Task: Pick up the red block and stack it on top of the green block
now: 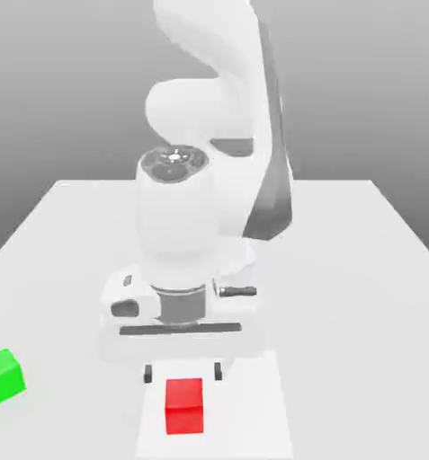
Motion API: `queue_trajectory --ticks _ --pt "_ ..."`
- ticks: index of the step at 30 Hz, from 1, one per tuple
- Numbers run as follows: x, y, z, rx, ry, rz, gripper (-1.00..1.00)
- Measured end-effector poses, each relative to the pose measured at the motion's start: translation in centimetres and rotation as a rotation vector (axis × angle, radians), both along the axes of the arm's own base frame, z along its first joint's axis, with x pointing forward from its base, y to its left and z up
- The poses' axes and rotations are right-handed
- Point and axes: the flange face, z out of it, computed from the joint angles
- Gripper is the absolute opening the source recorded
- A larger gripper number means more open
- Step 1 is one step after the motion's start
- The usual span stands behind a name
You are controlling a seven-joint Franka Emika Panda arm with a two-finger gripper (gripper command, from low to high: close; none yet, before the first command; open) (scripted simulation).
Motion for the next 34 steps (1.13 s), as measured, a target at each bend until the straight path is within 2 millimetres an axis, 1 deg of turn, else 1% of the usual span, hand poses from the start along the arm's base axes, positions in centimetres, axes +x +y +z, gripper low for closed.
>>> queue_trajectory --ticks 1,2,7,8,10,14,15,18,20,22,24,25,26,28,29,34 --pt "-0.1 0.0 -1.2 0.000 0.001 0.000 0.00" --pt "-0.1 0.0 -1.8 0.000 0.001 -0.001 -1.00" --pt "-0.1 0.0 -1.8 0.000 0.002 -0.001 -1.00" --pt "-0.2 0.0 -2.1 0.000 0.002 -0.001 -1.00" --pt "-0.1 0.0 -0.9 0.000 0.001 0.000 -1.00" --pt "-0.1 0.0 3.5 0.001 0.002 -0.001 -1.00" --pt "-0.1 -1.2 4.3 0.000 0.002 -0.041 -1.00" --pt "-0.3 -8.5 5.5 0.000 0.003 -0.272 -1.00" --pt "-1.1 -13.4 6.1 0.001 0.003 -0.427 -1.00" --pt "-2.6 -18.3 6.8 0.001 0.003 -0.585 -1.00" --pt "-4.7 -23.3 7.4 0.002 0.002 -0.748 -1.00" --pt "-5.7 -25.7 7.0 0.002 0.001 -0.826 -1.00" --pt "-6.3 -26.9 6.1 0.003 0.001 -0.865 -1.00" --pt "-6.7 -27.8 3.7 0.002 0.000 -0.894 -1.00" --pt "-6.9 -27.9 2.5 0.002 0.000 -0.900 1.00" --pt "-6.9 -27.9 2.5 0.002 0.000 -0.900 1.00"
